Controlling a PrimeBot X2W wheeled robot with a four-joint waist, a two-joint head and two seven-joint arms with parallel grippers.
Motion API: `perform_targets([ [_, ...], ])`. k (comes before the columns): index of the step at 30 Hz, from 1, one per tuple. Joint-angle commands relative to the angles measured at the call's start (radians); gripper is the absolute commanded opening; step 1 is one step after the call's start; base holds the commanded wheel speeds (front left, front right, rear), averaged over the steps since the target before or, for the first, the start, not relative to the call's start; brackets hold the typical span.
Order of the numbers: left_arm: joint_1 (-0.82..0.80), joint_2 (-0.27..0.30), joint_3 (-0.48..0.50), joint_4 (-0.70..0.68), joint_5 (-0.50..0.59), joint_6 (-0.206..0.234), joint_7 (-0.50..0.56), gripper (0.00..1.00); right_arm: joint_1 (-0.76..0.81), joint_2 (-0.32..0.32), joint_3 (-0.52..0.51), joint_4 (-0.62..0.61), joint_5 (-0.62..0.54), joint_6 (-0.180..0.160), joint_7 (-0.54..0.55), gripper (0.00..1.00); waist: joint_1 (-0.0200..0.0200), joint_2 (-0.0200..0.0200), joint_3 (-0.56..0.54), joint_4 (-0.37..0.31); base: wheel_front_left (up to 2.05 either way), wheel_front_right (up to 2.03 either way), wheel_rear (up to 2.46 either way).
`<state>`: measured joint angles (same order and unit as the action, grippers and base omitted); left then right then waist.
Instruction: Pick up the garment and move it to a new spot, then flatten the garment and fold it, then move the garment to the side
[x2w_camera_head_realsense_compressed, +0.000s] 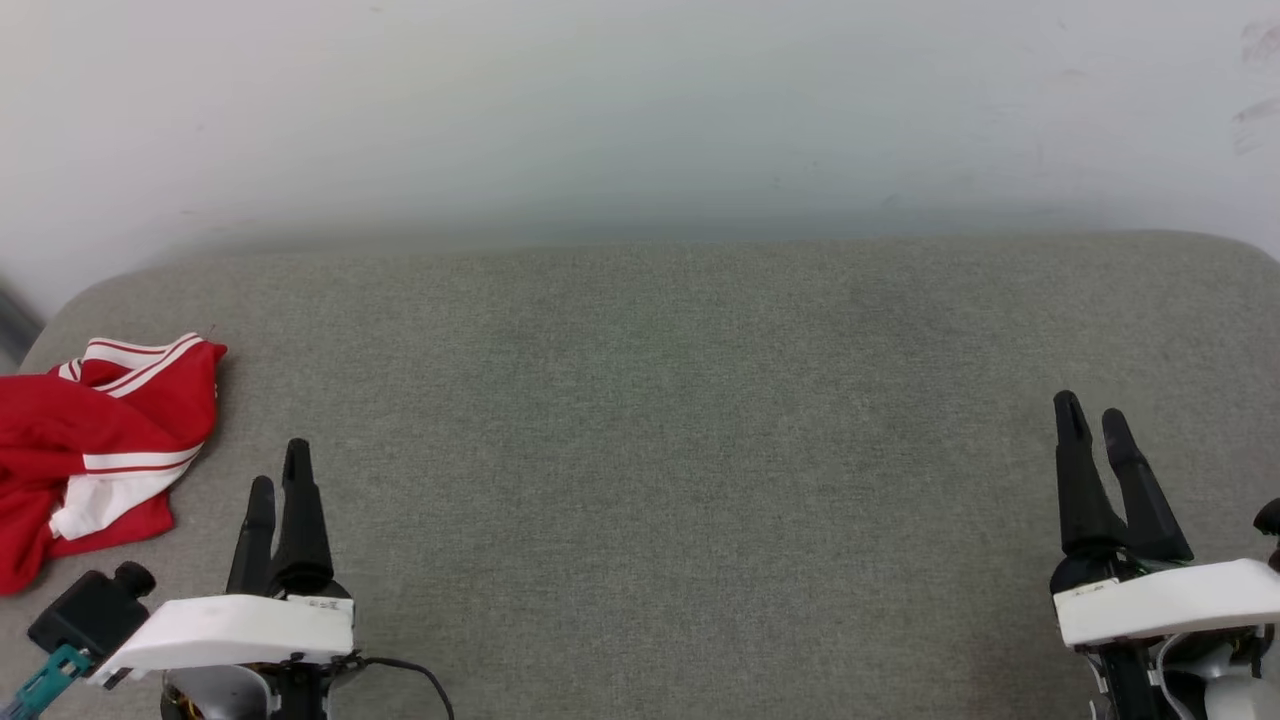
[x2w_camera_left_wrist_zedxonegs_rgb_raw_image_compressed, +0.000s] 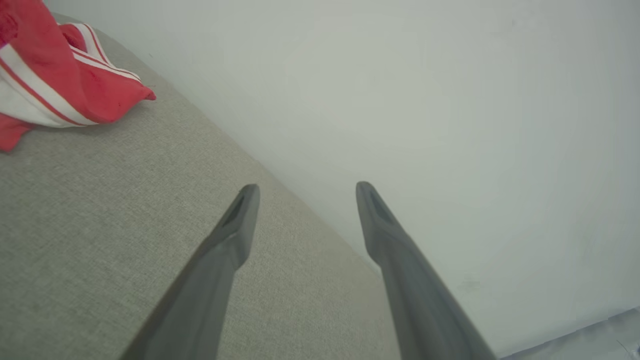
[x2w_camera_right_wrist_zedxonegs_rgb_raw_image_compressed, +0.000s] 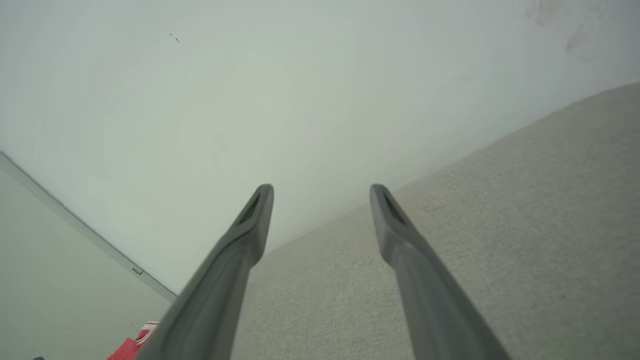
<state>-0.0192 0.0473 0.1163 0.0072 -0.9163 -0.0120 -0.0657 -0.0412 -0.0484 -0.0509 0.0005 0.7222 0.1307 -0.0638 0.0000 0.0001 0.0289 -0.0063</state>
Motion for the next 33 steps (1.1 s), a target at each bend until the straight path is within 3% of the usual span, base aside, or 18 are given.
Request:
perform_targets([
  [1,0.001,0.002,-0.023,-0.04,0.071,0.009,-0.013,1.0,-0.02,-0.003,0.011,-0.041,-0.085,0.0,-0.014,1.0,0.0,-0.0001,0.003,0.001,0.0,0.0,0.0],
  [4,0.018,0.003,-0.042,-0.037,0.102,0.036,-0.023,1.0,-0.024,-0.003,0.016,-0.077,-0.143,0.0,-0.024,1.0,0.0,-0.0001,0.006,0.001,0.0,0.0,0.0],
  [14,0.04,0.003,-0.07,-0.063,0.239,0.007,-0.05,1.0,0.013,-0.003,0.038,-0.062,-0.288,0.0,-0.052,1.0,0.0,-0.0001,0.006,0.001,0.0,0.0,0.0],
  [23,0.054,0.011,-0.118,-0.113,0.404,0.009,-0.075,1.0,0.024,-0.003,0.04,-0.05,-0.397,0.0,-0.078,1.0,0.0,-0.0001,0.005,0.0,0.0,0.0,0.0],
  [27,0.06,0.034,-0.166,-0.128,0.473,0.03,-0.087,1.0,0.029,-0.003,0.042,-0.06,-0.448,0.0,-0.088,1.0,0.0,-0.0001,0.007,0.0,0.0,0.0,0.0],
  [33,0.057,0.069,-0.231,-0.148,0.547,0.11,-0.102,1.0,0.031,-0.003,0.045,-0.063,-0.511,0.0,-0.104,1.0,0.0,-0.0001,0.014,-0.001,0.0,0.0,0.0],
])
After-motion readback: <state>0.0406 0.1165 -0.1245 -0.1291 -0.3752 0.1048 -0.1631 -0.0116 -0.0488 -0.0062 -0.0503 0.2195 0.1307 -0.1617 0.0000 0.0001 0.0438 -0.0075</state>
